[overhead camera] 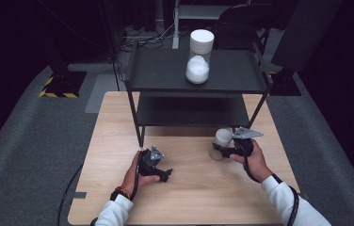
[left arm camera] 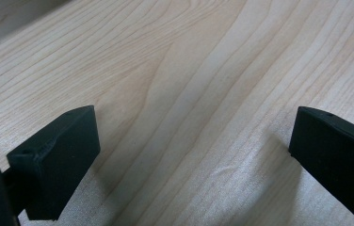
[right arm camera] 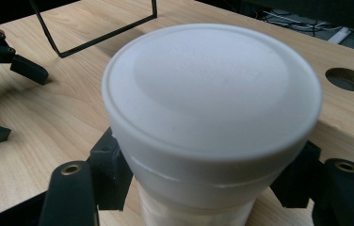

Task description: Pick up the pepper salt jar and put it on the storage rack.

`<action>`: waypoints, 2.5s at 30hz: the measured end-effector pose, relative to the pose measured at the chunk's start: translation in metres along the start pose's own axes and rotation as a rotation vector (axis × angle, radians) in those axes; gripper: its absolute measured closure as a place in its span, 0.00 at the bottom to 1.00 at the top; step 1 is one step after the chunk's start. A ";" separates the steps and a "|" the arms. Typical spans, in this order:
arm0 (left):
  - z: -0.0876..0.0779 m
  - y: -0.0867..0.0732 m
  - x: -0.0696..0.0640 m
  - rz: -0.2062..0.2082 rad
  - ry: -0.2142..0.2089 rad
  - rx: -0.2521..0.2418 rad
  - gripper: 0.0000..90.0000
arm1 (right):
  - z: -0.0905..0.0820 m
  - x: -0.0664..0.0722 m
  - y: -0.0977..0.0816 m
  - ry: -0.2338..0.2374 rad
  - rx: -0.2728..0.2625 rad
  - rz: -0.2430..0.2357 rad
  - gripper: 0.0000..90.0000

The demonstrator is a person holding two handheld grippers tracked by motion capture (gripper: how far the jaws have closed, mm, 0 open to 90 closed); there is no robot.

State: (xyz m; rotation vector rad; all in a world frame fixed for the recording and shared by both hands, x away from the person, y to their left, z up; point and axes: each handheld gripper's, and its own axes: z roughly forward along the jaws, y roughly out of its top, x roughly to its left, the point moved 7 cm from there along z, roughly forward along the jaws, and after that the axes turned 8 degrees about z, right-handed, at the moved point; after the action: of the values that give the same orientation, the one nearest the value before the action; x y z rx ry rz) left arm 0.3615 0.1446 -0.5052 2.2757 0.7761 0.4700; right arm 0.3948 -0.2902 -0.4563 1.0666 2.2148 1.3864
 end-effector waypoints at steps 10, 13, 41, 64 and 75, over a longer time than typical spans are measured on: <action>0.000 0.000 0.000 0.000 0.000 0.000 0.03 | -0.031 0.014 0.015 -0.005 -0.068 -0.009 0.38; 0.000 0.000 0.000 0.000 0.000 0.000 0.03 | -0.040 0.018 0.022 -0.010 -0.079 -0.014 0.38; 0.000 0.000 0.000 0.001 -0.001 0.001 0.03 | -0.094 0.034 0.086 -0.066 -0.129 -0.010 0.38; 0.000 0.000 0.000 0.001 -0.001 0.001 0.03 | -0.111 0.047 0.136 -0.062 -0.135 -0.017 0.38; 0.000 0.000 0.000 -0.001 0.000 -0.001 0.03 | -0.126 0.049 0.164 -0.061 -0.153 -0.007 0.38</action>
State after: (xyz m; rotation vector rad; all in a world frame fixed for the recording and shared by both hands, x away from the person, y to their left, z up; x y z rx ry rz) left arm 0.3614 0.1446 -0.5053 2.2741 0.7767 0.4698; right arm 0.3551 -0.2927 -0.2474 1.0328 2.0312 1.4733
